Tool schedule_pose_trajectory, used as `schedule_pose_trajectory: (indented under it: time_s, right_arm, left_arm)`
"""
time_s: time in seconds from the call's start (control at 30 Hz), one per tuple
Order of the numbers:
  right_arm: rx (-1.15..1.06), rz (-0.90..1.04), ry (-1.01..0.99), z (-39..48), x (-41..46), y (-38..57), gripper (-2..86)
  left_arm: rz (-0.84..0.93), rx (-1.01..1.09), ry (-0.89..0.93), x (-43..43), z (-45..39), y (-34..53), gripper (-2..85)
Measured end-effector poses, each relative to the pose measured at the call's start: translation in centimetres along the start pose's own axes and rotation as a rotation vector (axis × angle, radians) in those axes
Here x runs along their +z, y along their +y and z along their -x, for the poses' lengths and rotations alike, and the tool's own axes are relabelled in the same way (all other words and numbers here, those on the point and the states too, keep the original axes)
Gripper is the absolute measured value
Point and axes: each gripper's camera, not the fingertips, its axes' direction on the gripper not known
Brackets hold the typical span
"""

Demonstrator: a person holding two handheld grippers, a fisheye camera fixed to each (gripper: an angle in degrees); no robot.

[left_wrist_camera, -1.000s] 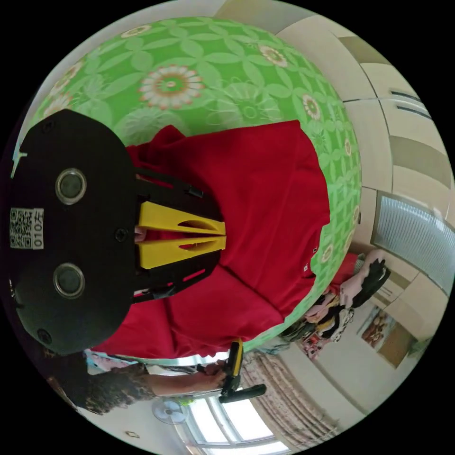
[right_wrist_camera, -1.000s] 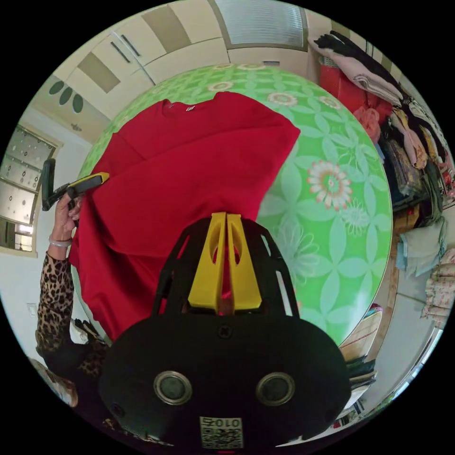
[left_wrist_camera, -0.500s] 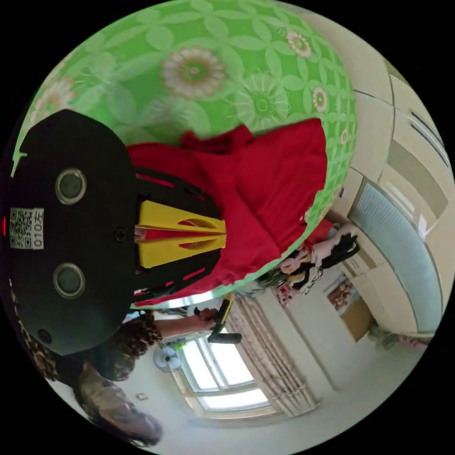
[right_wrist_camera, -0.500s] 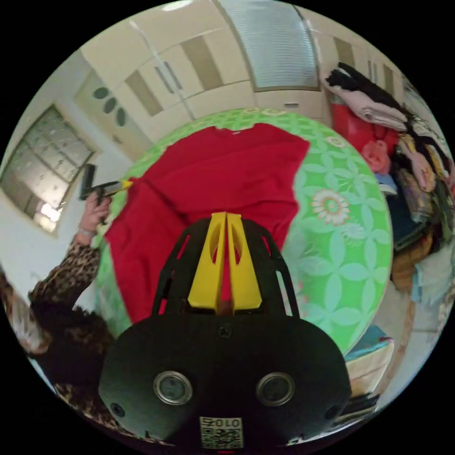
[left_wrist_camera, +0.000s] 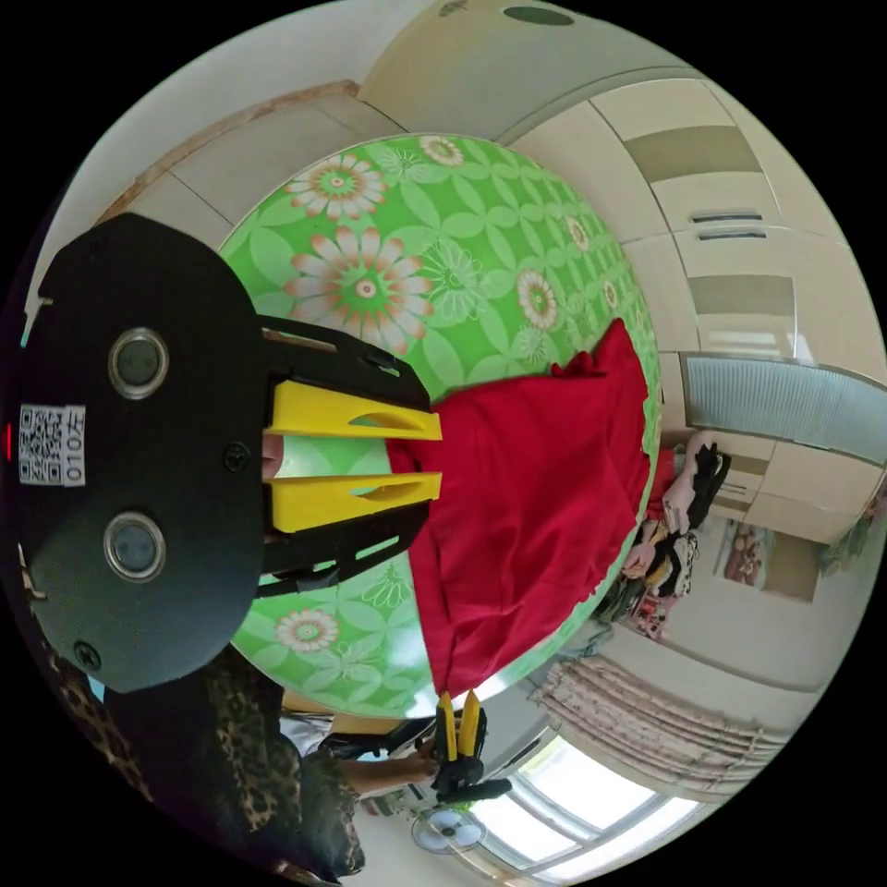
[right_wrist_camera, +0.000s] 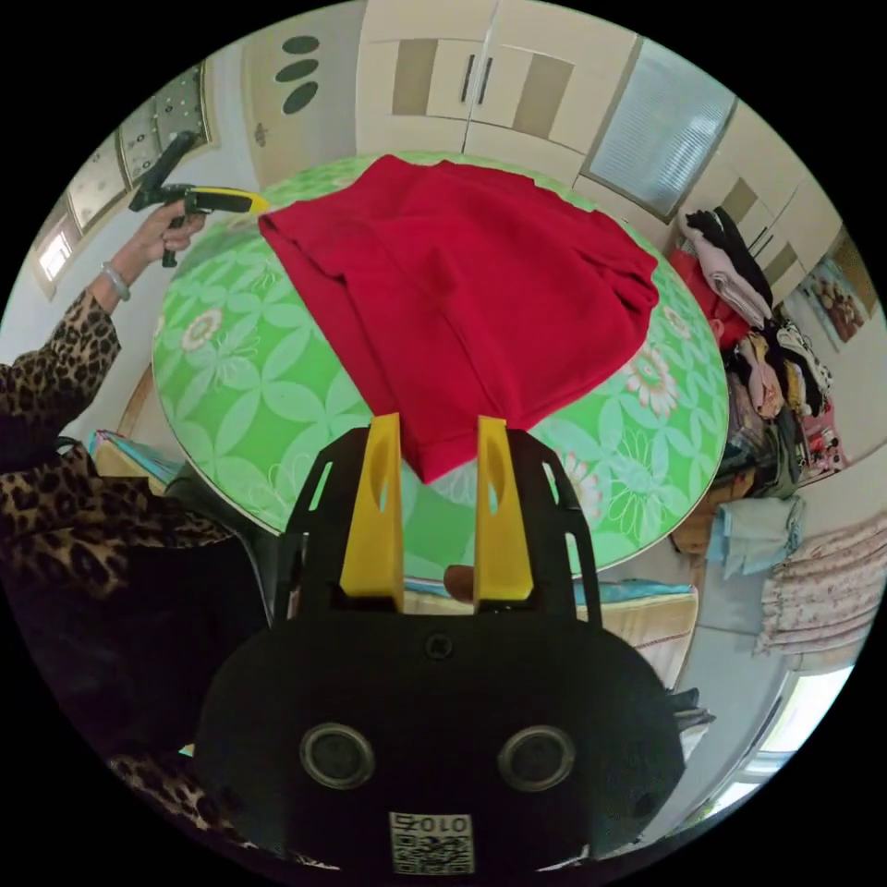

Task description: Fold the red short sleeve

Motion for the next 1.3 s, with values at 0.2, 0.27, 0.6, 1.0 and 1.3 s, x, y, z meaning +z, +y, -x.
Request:
schedule_pose_trajectory:
  time_s: [0.2, 0.27, 0.6, 1.0, 1.3]
  right_arm:
    - [-0.018, -0.023, 0.062, 1.4, 1.5, 1.5, 5.3]
    - [0.004, -0.043, 0.03, 0.7, 1.6, 2.5, 3.3]
    - [0.197, -0.179, -0.304, -6.4, 2.4, 9.4, 2.4]
    - [0.252, -0.229, -0.379, -10.3, 4.7, 13.3, 2.6]
    - [0.276, -0.237, -0.431, -12.9, 6.5, 14.7, 2.4]
  left_arm:
    - [0.065, -0.075, -0.145, 3.5, -1.6, 2.0, 0.9]
    - [0.073, -0.079, -0.122, 3.3, -2.8, 2.9, 0.4]
    - [0.037, 0.078, -0.259, 0.7, -9.6, 8.6, 8.2]
    - [0.099, 0.227, -0.415, 4.4, -16.4, 11.1, 8.5]
    - [0.122, 0.205, -0.466, 4.7, -17.8, 12.4, 1.8]
